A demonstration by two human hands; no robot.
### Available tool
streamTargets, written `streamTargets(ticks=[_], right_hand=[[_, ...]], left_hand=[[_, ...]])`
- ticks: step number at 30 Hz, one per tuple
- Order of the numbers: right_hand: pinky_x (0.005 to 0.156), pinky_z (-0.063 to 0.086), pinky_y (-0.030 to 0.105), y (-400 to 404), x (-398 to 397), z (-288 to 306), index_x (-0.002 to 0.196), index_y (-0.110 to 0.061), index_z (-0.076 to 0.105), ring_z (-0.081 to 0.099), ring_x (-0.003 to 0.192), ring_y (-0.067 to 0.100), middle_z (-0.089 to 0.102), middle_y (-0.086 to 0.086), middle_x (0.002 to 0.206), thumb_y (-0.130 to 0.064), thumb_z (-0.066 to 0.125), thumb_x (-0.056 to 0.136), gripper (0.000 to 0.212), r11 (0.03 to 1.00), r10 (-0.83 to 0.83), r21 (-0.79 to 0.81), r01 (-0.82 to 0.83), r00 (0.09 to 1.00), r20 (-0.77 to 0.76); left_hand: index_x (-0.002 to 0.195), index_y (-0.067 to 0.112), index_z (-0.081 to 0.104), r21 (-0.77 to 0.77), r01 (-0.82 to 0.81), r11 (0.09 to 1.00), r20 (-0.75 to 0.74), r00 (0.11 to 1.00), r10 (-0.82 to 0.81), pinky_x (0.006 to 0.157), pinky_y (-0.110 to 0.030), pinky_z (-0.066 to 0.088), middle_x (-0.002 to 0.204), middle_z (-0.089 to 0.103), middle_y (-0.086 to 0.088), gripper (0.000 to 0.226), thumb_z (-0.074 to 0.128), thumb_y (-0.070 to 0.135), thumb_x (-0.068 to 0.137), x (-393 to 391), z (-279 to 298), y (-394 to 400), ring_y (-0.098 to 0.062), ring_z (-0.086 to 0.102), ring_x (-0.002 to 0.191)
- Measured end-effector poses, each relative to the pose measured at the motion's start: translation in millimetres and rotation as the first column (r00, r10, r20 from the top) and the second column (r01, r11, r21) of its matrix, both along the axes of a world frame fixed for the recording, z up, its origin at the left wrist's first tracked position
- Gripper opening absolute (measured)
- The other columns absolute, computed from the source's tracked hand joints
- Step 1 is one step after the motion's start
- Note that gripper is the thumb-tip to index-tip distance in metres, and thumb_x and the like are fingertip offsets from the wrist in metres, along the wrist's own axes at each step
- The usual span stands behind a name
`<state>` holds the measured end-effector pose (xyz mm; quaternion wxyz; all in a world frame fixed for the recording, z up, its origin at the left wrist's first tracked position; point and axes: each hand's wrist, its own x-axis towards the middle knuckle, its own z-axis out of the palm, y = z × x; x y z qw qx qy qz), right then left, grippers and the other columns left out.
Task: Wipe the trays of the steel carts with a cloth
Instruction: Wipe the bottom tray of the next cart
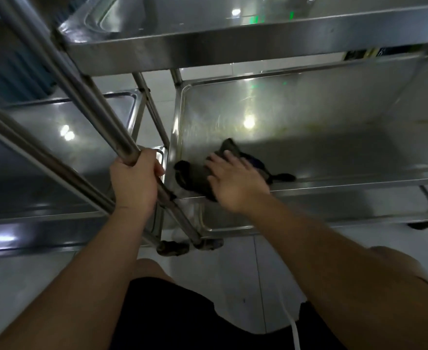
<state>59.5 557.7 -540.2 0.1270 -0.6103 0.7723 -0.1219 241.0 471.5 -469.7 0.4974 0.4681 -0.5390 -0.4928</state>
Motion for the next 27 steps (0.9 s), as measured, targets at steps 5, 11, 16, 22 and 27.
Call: streamTargets(ticks=[5,11,16,22,27], right_hand=[[0.128,0.019,0.05,80,-148,-5,0.161,-0.031,0.034,0.018,0.159,0.026,0.025,-0.008,0.172,-0.047,0.031,0.107,0.056,0.922,-0.386,0.007,0.387,0.921,-0.053],[0.128,0.006,0.056,74,-173,3,0.164,-0.029,0.021,-0.001,0.162,0.026,0.007,-0.011,0.175,-0.05,0.021,0.105,0.063,0.765,-0.631,0.143,0.627,0.775,-0.024],[0.128,0.005,0.054,-24,-53,8,0.165,-0.026,0.021,-0.001,0.162,0.026,0.009,-0.009,0.175,-0.043,0.027,0.108,0.06,0.91,-0.406,0.081,0.406,0.914,-0.025],[0.128,0.001,0.05,-77,38,8,0.165,-0.034,0.022,0.002,0.162,0.018,0.013,-0.015,0.174,-0.047,0.026,0.109,0.058,0.981,0.193,0.016,-0.193,0.981,0.017],[0.122,0.028,0.049,-49,-84,8,0.156,-0.025,0.039,0.028,0.154,0.026,0.034,-0.001,0.167,-0.039,0.039,0.105,0.052,0.999,-0.041,-0.025,0.039,0.997,-0.066]], left_hand=[[0.051,0.024,0.055,-0.039,-0.013,0.999,-0.016,1.0,0.013,0.057,-0.027,0.046,0.055,0.053,-0.01,0.02,0.061,0.033,0.068,-4,-1,4,-0.022,0.052,0.056],[0.072,-0.019,0.049,-0.096,-0.103,0.99,-0.107,0.99,0.093,0.047,-0.021,0.041,0.063,0.043,-0.036,0.047,0.059,0.027,0.071,-20,-9,8,-0.021,0.047,0.049],[0.071,-0.019,0.049,-0.105,-0.144,0.984,-0.08,0.987,0.136,0.05,-0.024,0.043,0.065,0.04,-0.042,0.036,0.056,0.015,0.079,-23,-7,8,-0.027,0.045,0.054],[0.048,0.022,0.051,-0.08,-0.103,0.991,-0.202,0.976,0.085,0.048,-0.028,0.036,0.045,0.041,-0.003,0.034,0.054,0.008,0.079,-27,-4,6,-0.018,0.041,0.042],[0.045,0.029,0.049,-0.054,-0.099,0.994,-0.203,0.975,0.086,0.051,-0.032,0.032,0.049,0.035,-0.005,0.036,0.053,0.01,0.076,-27,-5,4,-0.022,0.035,0.046]])
